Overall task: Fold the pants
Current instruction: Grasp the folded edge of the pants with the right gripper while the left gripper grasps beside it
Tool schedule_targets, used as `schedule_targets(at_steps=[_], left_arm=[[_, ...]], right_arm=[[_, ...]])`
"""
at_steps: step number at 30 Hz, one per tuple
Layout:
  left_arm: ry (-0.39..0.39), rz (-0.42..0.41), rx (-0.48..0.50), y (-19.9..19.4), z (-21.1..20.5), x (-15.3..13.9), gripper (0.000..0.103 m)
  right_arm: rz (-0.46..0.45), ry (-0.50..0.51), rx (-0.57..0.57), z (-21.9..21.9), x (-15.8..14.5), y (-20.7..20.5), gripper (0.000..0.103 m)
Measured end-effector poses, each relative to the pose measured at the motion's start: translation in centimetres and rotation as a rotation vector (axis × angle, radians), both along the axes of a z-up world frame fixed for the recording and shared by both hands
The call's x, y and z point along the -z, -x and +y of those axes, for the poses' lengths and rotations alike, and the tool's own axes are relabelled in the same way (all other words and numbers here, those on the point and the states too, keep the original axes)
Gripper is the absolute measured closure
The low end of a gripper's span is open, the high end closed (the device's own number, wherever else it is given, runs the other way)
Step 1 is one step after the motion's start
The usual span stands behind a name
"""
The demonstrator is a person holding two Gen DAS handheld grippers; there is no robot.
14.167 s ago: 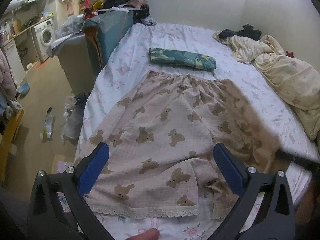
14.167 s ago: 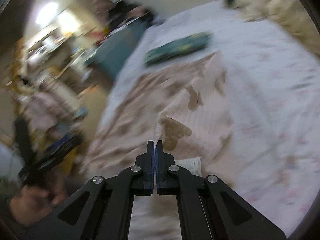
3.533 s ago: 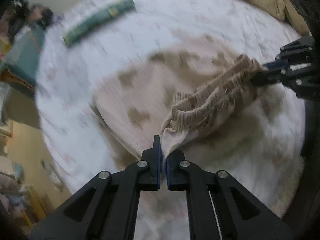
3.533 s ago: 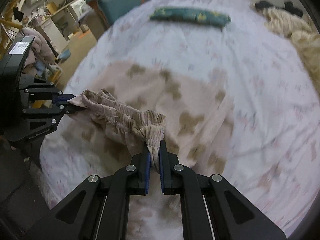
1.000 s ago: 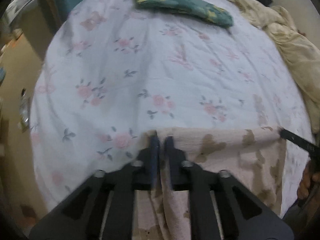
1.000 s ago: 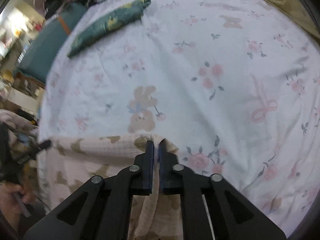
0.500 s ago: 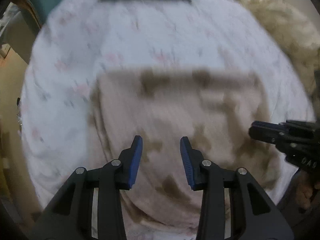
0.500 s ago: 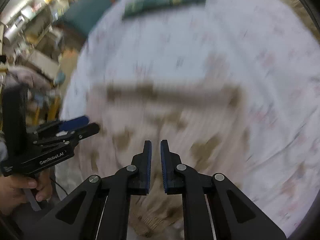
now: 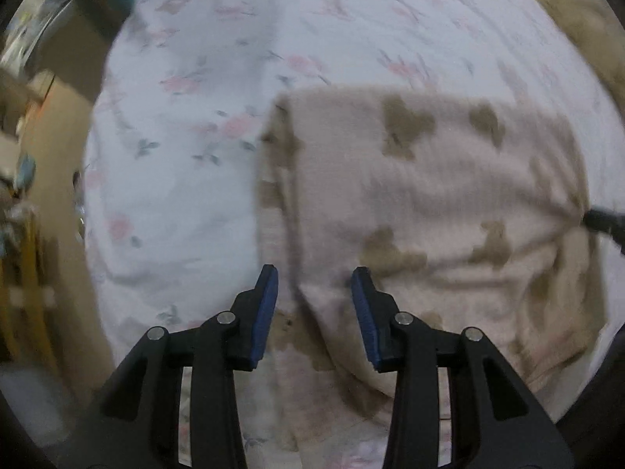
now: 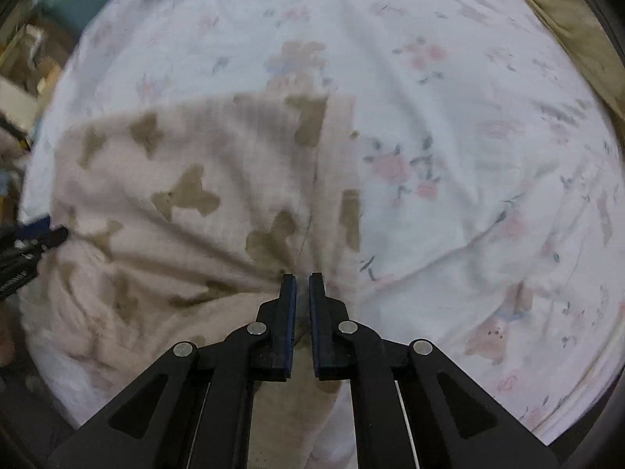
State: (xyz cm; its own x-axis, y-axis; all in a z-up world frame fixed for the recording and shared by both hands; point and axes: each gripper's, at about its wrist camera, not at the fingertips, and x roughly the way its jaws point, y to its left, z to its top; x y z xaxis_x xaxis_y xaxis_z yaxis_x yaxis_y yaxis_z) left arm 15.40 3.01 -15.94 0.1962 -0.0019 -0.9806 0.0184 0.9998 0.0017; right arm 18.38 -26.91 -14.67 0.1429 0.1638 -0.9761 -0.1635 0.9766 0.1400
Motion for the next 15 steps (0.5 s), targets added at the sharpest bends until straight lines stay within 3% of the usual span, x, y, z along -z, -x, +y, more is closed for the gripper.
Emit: schedule_targets(at_steps=[1, 3, 4, 5, 6, 7, 11, 15], left_arm=[[0.039, -0.025, -0.034, -0.3, 0.9, -0.9, 0.065], [0.078, -0.095, -0.1, -0.8, 2.6, -2.5, 0.045], [0.081, -0.142, -0.141, -1.2, 3.5, -3.4, 0.028], [0.081, -0.187, -0.181, -1.7, 4.4, -4.0, 0.02], [0.085, -0.217, -0.203, -2.3, 5.1, -4.4, 0.019], [0.09, -0.23, -0.211, -2.9, 5.6, -4.4, 0.019], [0.143, -0.19, -0.165, -5.7, 5.1, -2.2, 0.019], [0.16, -0.11, -0.083, -6.6, 2.7, 0.6, 0.019]], right_arm=[[-0.019, -0.03, 0.018, -0.5, -0.7, -0.1, 0.093], [-0.075, -0.107, 0.06, -1.8, -2.3, -0.8, 0.092], [-0.088, -0.134, 0.081, -2.3, -2.7, -1.1, 0.09], [-0.101, -0.179, 0.119, -3.2, -3.0, -1.6, 0.074], [-0.108, -0.21, 0.148, -3.6, -3.2, -2.1, 0.052], [-0.121, -0.245, 0.181, -4.2, -3.4, -2.8, 0.045], [-0.115, -0.339, 0.248, -5.3, -2.0, -5.7, 0.044], [-0.077, -0.323, 0.244, -5.0, 0.3, -7.4, 0.044]])
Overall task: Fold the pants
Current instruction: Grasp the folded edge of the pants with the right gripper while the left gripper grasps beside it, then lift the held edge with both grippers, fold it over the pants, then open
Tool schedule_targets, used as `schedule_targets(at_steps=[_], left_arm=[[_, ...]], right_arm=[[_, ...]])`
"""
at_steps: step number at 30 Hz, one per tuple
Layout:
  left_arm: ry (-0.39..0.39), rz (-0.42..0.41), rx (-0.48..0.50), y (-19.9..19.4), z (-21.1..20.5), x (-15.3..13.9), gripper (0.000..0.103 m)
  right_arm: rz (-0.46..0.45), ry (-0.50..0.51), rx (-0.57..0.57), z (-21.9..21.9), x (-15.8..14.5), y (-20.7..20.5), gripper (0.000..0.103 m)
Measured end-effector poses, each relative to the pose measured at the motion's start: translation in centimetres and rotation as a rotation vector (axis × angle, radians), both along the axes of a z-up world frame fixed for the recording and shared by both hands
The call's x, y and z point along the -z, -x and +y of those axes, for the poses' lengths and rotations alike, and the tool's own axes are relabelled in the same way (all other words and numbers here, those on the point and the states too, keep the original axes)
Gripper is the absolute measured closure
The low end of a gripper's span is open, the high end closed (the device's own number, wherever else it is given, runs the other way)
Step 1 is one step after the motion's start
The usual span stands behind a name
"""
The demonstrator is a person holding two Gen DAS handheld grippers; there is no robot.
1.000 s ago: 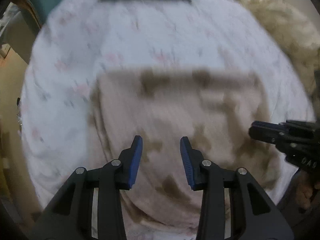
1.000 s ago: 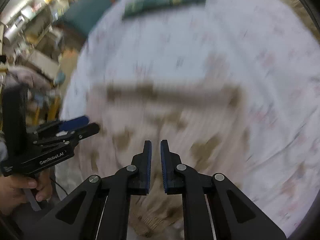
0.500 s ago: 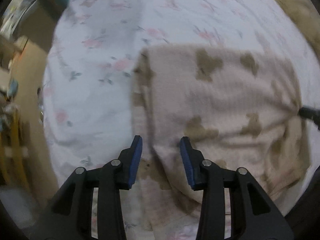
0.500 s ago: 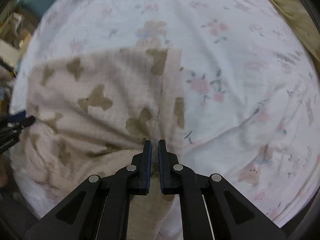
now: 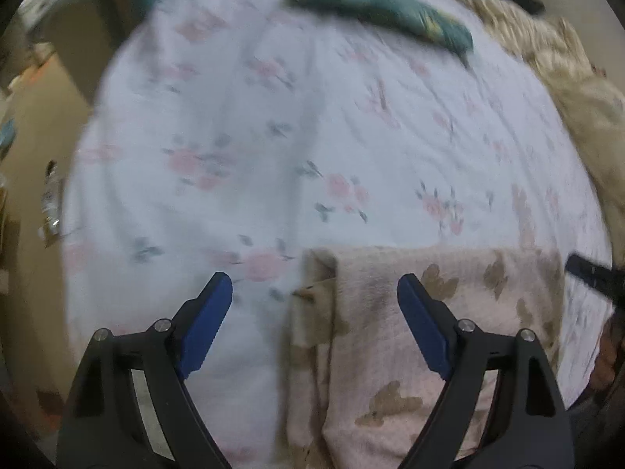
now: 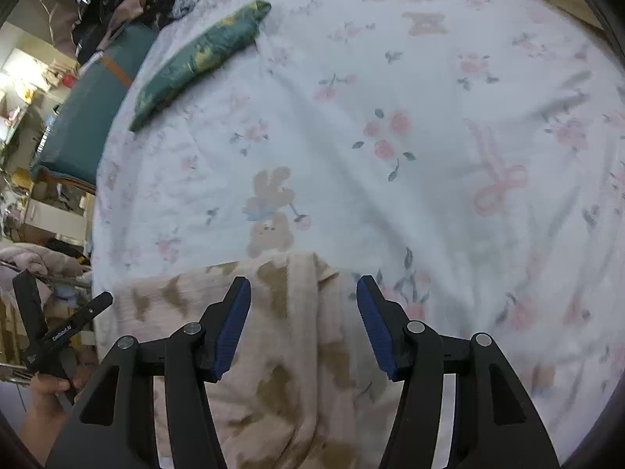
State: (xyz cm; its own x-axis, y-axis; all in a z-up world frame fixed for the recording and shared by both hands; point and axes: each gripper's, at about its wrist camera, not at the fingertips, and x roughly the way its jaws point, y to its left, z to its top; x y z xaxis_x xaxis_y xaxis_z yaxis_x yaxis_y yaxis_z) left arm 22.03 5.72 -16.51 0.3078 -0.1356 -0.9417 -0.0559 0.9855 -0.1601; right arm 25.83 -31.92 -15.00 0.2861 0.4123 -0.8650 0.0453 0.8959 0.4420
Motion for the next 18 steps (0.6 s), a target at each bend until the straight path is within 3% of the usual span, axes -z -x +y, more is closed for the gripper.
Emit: schedule_targets(at_steps=[4, 5, 6, 8, 10, 11, 12, 14, 18], left_arm=[[-0.038, 0.002, 0.076, -0.9, -1.3, 1.1, 0.021], [-0.034, 0.001, 0.09, -1.1, -1.4, 1.1, 0.028], [-0.023, -0.002, 0.111, -1.3, -1.5, 1.1, 0.037], [-0.004, 0.012, 0.153, -1.6, -1.8, 1.4, 0.074], [0.055, 0.038, 0.164, -1.9, -1.9, 1.6, 0.097], [0.065, 0.042, 0.162, -1.8, -2.0, 1.5, 0.098], [0.056, 0.028, 0.165, -1.8, -2.1, 1.2, 0.098], [0.043, 0.002, 0.171, -1.8, -2.3, 0.6, 0.099], [0.046, -0.114, 0.143, -2.3, -1.6, -2.0, 0.099]], right_arm=[[0.032, -0.012, -0.072, 1.0, 1.9, -1.2, 0.044], [0.034, 0.001, -0.084, 1.3, 2.2, -1.4, 0.044], [0.039, 0.014, -0.098, 1.6, 2.6, -1.8, 0.044], [0.058, 0.009, -0.113, 1.9, 3.2, -1.5, 0.044], [0.058, 0.014, -0.126, 2.2, 3.5, -1.6, 0.043], [0.054, 0.024, -0.138, 2.3, 3.4, -1.6, 0.049], [0.048, 0.027, -0.161, 2.6, 3.3, -1.6, 0.072], [0.061, 0.017, -0.191, 3.0, 3.3, -1.8, 0.095], [-0.063, 0.04, -0.195, 3.2, 0.7, -1.8, 0.098]])
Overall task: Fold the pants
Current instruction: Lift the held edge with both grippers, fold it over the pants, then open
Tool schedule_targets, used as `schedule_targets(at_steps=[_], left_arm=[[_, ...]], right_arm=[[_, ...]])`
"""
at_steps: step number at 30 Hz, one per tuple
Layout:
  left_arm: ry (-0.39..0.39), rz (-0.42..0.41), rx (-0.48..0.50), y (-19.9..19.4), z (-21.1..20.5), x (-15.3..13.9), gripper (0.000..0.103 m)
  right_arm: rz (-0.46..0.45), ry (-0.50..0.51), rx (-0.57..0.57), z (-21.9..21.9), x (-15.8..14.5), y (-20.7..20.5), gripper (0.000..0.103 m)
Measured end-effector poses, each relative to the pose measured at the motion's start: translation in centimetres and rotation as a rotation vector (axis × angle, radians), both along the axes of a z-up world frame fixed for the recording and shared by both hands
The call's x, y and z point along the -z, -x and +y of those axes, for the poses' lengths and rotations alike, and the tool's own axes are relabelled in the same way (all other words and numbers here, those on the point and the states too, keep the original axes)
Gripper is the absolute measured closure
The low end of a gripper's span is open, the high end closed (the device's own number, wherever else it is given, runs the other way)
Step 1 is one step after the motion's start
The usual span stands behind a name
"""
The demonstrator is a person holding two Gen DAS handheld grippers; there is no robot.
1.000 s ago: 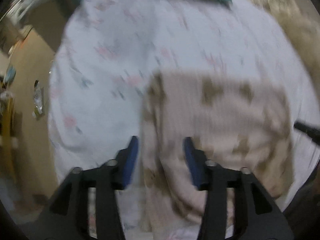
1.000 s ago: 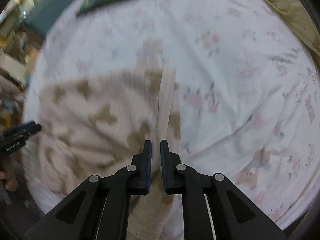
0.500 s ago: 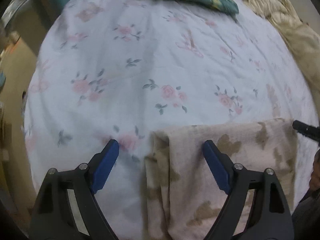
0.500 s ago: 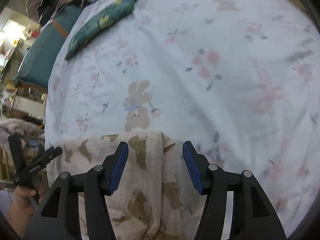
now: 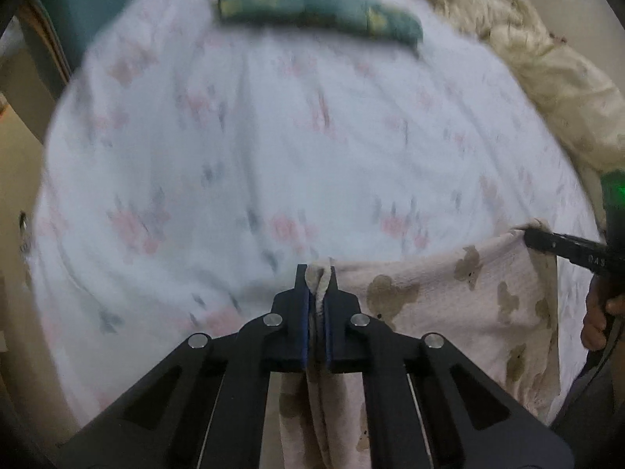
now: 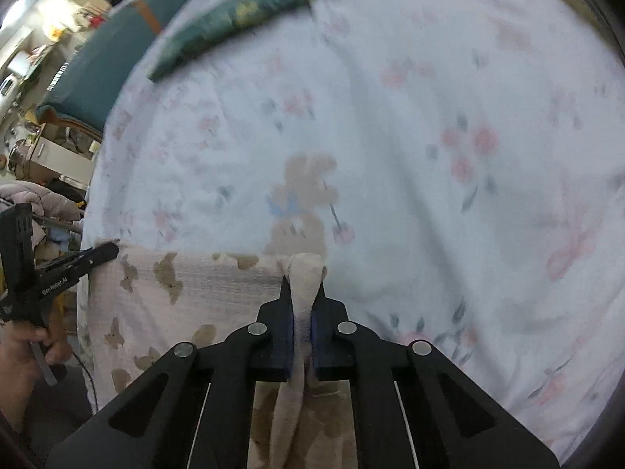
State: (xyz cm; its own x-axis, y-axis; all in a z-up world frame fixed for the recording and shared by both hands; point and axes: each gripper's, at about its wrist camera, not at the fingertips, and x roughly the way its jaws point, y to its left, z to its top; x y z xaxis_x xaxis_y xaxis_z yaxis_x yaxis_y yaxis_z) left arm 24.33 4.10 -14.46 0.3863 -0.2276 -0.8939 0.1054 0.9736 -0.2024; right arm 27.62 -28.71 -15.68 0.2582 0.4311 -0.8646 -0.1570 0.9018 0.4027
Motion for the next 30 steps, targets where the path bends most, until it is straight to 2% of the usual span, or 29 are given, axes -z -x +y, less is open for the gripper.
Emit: schedule_targets(at_steps=[2, 3, 4, 7, 10, 13, 19, 22, 25, 26, 28, 29, 30], left_arm=[[0.005, -0.176, 0.005, 0.4, 0.2, -3.0, 0.099], [-0.011, -0.212, 0.014, 0.5, 0.0, -3.6, 0.099], [-0.048, -0.222, 0.03, 0.5, -0.5, -3.8, 0.099], [-0.074, -0.162, 0.065, 1.0, -0.7, -3.0, 0.099], [-0.065, -0.176, 0.098, 2.1, -0.6, -4.0, 0.099], [-0.09, -0.184, 0.145, 4.1, -0.9, -5.5, 0.099], [-0.21, -0.205, 0.289, 9.5, -2.8, -7.2, 0.099], [-0.269, -0.175, 0.354, 12.2, -3.2, -6.8, 0.099], [-0.252, -0.072, 0.394, 14.2, -3.2, -5.5, 0.095], [-0.228, -0.015, 0.398, 14.9, -3.3, -4.9, 0.095], [-0.224, 0.055, 0.404, 16.1, -3.4, -4.1, 0.093], [-0.234, 0.074, 0.409, 16.5, -3.5, -3.8, 0.088], [-0.26, 0.11, 0.407, 17.0, -3.4, -3.4, 0.083]], right_arm=[[-0.165, -0.014, 0.028, -0.1, -2.8, 0.5, 0.098], [-0.252, 0.001, 0.042, -0.1, -4.2, 0.8, 0.098], [-0.269, 0.013, 0.042, 0.1, -4.6, 0.9, 0.098], [-0.242, 0.03, 0.001, 0.7, -4.1, 1.2, 0.098], [-0.241, 0.023, -0.031, 0.2, -4.5, 2.4, 0.098], [-0.266, 0.019, -0.065, -0.1, -5.9, 3.9, 0.098], [-0.275, 0.069, -0.13, -0.3, -7.6, 9.4, 0.098], [-0.264, 0.115, -0.19, 0.5, -7.8, 12.7, 0.098], [-0.239, 0.211, -0.261, 1.8, -7.1, 15.5, 0.098], [-0.222, 0.272, -0.289, 2.3, -6.4, 16.4, 0.098], [-0.151, 0.326, -0.332, 2.9, -4.9, 17.5, 0.097], [-0.097, 0.327, -0.348, 2.9, -4.1, 17.8, 0.097], [-0.063, 0.334, -0.361, 3.0, -3.7, 18.2, 0.092]])
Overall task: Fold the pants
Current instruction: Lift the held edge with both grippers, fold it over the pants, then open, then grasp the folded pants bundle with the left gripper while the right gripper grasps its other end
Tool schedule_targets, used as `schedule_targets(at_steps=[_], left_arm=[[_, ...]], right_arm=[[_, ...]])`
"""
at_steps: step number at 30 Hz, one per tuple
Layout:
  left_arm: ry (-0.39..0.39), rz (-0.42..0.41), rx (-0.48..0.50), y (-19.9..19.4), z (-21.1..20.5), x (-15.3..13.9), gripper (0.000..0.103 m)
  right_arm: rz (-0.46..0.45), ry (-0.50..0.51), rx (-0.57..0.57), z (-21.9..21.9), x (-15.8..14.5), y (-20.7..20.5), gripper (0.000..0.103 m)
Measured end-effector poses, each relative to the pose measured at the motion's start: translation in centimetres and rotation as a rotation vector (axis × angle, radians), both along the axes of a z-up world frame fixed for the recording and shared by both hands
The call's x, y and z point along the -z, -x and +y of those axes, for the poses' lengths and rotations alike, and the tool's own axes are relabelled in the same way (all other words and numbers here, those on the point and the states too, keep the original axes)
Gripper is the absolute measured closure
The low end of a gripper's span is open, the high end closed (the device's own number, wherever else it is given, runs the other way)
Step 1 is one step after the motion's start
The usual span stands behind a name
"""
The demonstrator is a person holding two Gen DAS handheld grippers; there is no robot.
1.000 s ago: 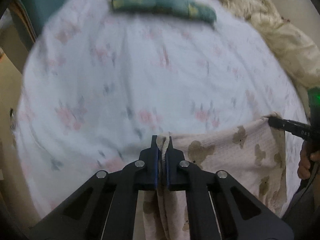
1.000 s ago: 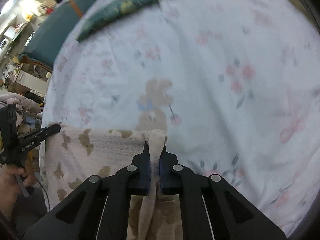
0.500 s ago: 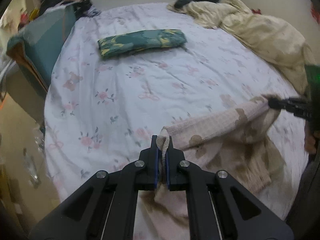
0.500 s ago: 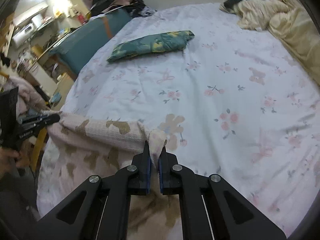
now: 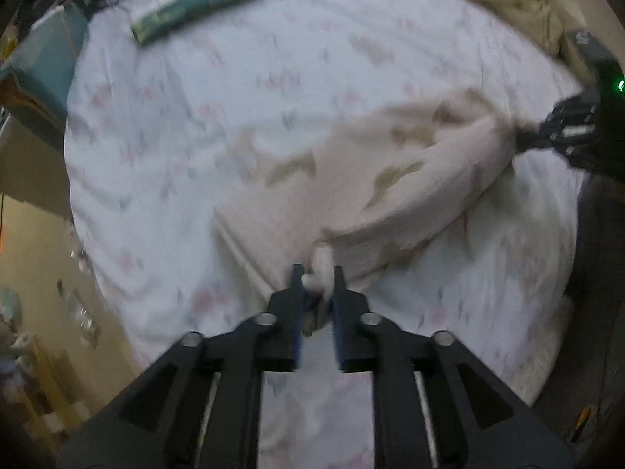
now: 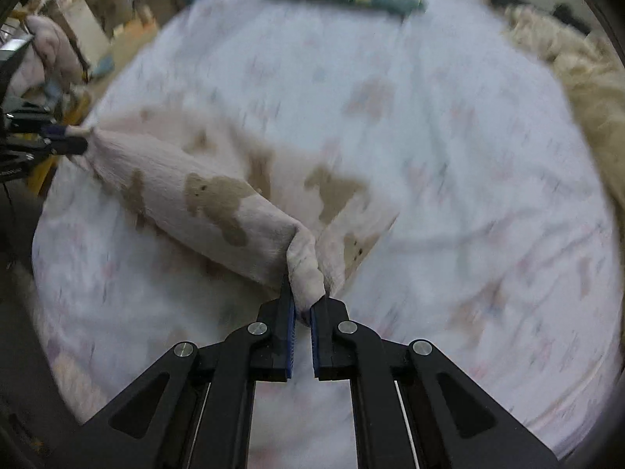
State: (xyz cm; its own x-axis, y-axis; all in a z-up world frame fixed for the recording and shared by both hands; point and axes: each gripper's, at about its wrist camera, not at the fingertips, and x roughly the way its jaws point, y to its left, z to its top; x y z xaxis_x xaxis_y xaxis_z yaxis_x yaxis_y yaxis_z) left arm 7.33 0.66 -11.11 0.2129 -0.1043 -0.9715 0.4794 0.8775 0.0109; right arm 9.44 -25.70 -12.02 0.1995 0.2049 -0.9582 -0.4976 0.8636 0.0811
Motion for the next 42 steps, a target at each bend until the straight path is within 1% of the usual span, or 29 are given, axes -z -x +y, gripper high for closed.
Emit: schedule_targets(at_steps=[1, 2, 3, 4, 5, 6, 8, 9, 11, 12, 13, 14, 15, 17, 18, 19, 21, 23, 26, 27, 28, 29, 30, 31, 32, 34, 35, 37, 42], left_arm=[[-0.043, 0.028, -0.022, 0.3, 0.2, 0.5, 0.068], [-0.057, 0.035, -0.041, 0.5, 0.6, 0.7, 0.06], [-0.049, 0.029, -0.061, 0.5, 1.1, 0.3, 0.059], [-0.024, 0.002, -0.1, 0.3, 1.9, -0.5, 0.059], [0.004, -0.021, -0.14, 0.0, 2.6, -1.4, 0.056], [0.051, -0.058, -0.201, -0.6, 3.6, -2.5, 0.055], [0.101, -0.122, -0.287, -1.4, 4.6, -3.7, 0.054], [0.124, -0.139, -0.322, -1.9, 4.8, -3.9, 0.054], [0.165, -0.113, -0.344, -2.7, 4.1, -3.1, 0.054], [0.178, -0.066, -0.313, -2.8, 2.8, -1.9, 0.054], [0.165, -0.016, -0.256, -2.8, 1.4, -0.6, 0.054], [0.139, 0.007, -0.212, -2.6, 0.4, 0.3, 0.054], [0.046, 0.016, -0.139, -2.1, -1.2, 1.9, 0.054], [-0.106, 0.006, -0.073, -1.3, -2.2, 4.1, 0.053], [-0.189, 0.024, -0.07, -1.1, -2.0, 5.5, 0.053], [-0.211, 0.049, -0.083, -1.2, -1.4, 6.2, 0.051], [-0.166, 0.086, -0.14, -1.7, 0.1, 6.0, 0.051], [-0.149, 0.079, -0.198, -2.1, 1.5, 5.2, 0.051], [-0.115, 0.061, -0.308, -2.2, 3.6, 3.6, 0.051], [-0.082, 0.038, -0.358, -2.2, 4.5, 2.6, 0.051], [-0.051, 0.019, -0.39, -2.2, 5.0, 1.9, 0.048], [-0.01, 0.002, -0.423, -2.3, 5.6, 1.2, 0.04], [0.048, -0.015, -0.47, -2.5, 6.3, 0.4, 0.035], [0.085, -0.022, -0.504, -2.8, 6.8, 0.1, 0.027], [0.111, -0.021, -0.533, -3.0, 7.1, 0.0, 0.023], [0.149, 0.009, -0.577, -3.5, 7.1, 0.5, 0.022], [0.155, 0.023, -0.585, -3.9, 7.1, 1.0, 0.022], [0.166, 0.068, -0.589, -4.4, 6.0, 2.3, 0.022], [0.217, 0.122, -0.569, -4.7, 4.2, 5.0, 0.022]], right_arm=[[0.025, 0.015, -0.001, 0.0, 0.3, 0.3, 0.089], [0.061, 0.029, 0.0, 0.0, 0.5, 0.6, 0.078], [0.065, 0.043, 0.015, -0.3, 0.3, 0.7, 0.065], [0.034, 0.056, 0.064, -0.9, -0.4, 0.8, 0.059], [0.009, 0.035, 0.11, -1.5, -1.4, 0.8, 0.053], [-0.017, -0.031, 0.168, -2.5, -2.7, 0.8, 0.053], [-0.09, -0.19, 0.291, -4.5, -5.2, 0.7, 0.053], [-0.113, -0.23, 0.323, -5.0, -5.7, 0.6, 0.053], [-0.137, -0.236, 0.323, -4.2, -5.7, -0.1, 0.054], [-0.131, -0.224, 0.299, -3.2, -5.2, -0.6, 0.055], [-0.107, -0.218, 0.274, -2.1, -4.5, -1.0, 0.059], [-0.077, -0.209, 0.255, -1.2, -3.6, -1.4, 0.069], [-0.031, -0.175, 0.239, 0.1, -2.0, -1.9, 0.075], [0.023, -0.096, 0.223, 1.4, 0.4, -1.6, 0.075], [0.054, -0.027, 0.215, 1.9, 1.9, -1.6, 0.077], [0.089, 0.038, 0.223, 1.7, 3.3, -1.5, 0.077], [0.121, 0.09, 0.268, 0.5, 4.6, -1.5, 0.076], [0.139, 0.059, 0.306, -0.4, 4.2, -1.7, 0.076], [0.131, 0.031, 0.385, -2.3, 3.1, -1.8, 0.076], [0.124, -0.014, 0.428, -3.3, 2.4, -1.9, 0.071], [0.105, -0.071, 0.478, -4.3, 1.5, -2.1, 0.068], [0.089, -0.11, 0.513, -5.0, 0.9, -2.2, 0.062], [0.075, -0.165, 0.552, -5.9, 0.2, -2.5, 0.051], [0.076, -0.226, 0.591, -6.6, -0.2, -2.8, 0.044], [0.089, -0.272, 0.615, -7.2, -0.2, -3.1, 0.034], [0.136, -0.357, 0.647, -7.6, 0.5, -3.8, 0.032], [0.148, -0.364, 0.647, -7.4, 0.8, -4.2, 0.032], [0.173, -0.353, 0.639, -6.0, 1.8, -5.0, 0.032], [0.27, -0.312, 0.585, -3.7, 4.6, -6.8, 0.032]])
